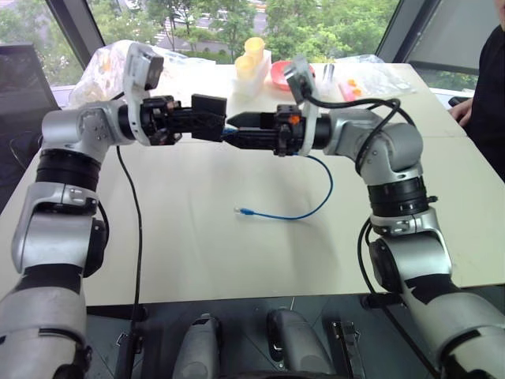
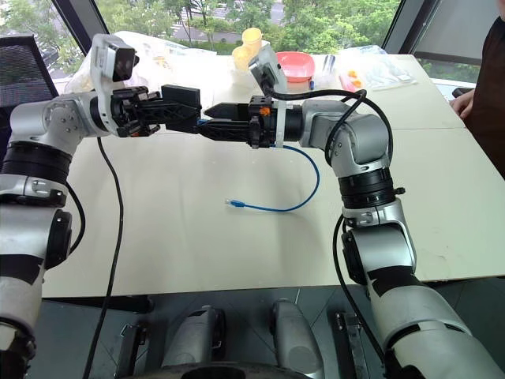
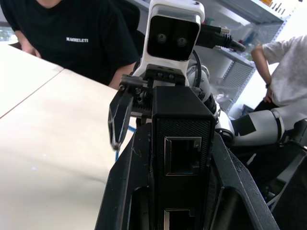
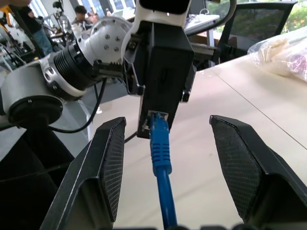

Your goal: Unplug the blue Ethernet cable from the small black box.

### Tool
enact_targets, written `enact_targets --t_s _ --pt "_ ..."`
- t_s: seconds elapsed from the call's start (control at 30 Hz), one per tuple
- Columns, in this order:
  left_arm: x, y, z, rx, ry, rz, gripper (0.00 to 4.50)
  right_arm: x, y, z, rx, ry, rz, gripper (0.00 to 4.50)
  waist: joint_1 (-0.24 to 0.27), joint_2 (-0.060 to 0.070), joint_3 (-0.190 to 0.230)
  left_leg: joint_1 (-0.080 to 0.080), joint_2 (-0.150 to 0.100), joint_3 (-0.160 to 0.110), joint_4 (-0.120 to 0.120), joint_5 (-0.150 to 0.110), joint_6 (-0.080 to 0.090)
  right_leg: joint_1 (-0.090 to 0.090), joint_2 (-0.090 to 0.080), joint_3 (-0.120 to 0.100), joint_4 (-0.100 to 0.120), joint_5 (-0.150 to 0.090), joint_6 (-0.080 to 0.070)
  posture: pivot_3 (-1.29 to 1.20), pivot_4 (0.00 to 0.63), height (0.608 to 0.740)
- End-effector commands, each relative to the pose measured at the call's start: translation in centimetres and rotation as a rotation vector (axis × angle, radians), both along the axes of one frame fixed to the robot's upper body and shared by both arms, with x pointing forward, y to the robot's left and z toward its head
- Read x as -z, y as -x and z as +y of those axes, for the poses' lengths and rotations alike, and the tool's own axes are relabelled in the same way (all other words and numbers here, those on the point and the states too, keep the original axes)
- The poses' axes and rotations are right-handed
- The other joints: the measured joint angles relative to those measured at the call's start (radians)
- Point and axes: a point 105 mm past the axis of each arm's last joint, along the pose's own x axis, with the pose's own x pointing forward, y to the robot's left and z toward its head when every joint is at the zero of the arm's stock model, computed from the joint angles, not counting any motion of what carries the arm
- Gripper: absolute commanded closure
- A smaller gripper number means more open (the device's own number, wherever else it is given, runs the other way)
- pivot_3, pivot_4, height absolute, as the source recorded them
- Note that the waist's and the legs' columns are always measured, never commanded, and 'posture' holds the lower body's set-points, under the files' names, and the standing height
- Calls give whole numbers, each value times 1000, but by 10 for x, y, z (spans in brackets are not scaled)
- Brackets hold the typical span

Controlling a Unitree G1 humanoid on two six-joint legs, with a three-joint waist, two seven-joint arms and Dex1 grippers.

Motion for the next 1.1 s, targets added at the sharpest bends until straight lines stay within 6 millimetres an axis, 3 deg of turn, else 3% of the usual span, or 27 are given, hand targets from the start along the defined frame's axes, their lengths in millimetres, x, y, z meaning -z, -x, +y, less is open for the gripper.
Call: enact_targets --t_s 0.03,0.17,0.6,1.1 --pt "-14 3 0 11 18 -56 3954 -14 6 -1 -19 -41 -36 2476 0 0 0 0 0 0 0 0 0 0 0 0 0 0 0 0 150 740" --pt "-15 3 -1 14 19 -58 3954 -12 6 1 -20 -43 -31 4448 0 0 0 0 0 0 0 0 0 0 0 0 0 0 0 0 150 740" --pt "-19 1 3 -9 17 -75 3954 1 4 2 -15 25 -73 4448 0 0 0 0 0 0 0 0 0 0 0 0 0 0 0 0 150 740" --pt "-36 -3 27 -110 25 -135 3954 2 -8 -48 151 -6 -25 4448 0 0 0 0 0 0 0 0 0 0 0 0 0 0 0 0 150 740"
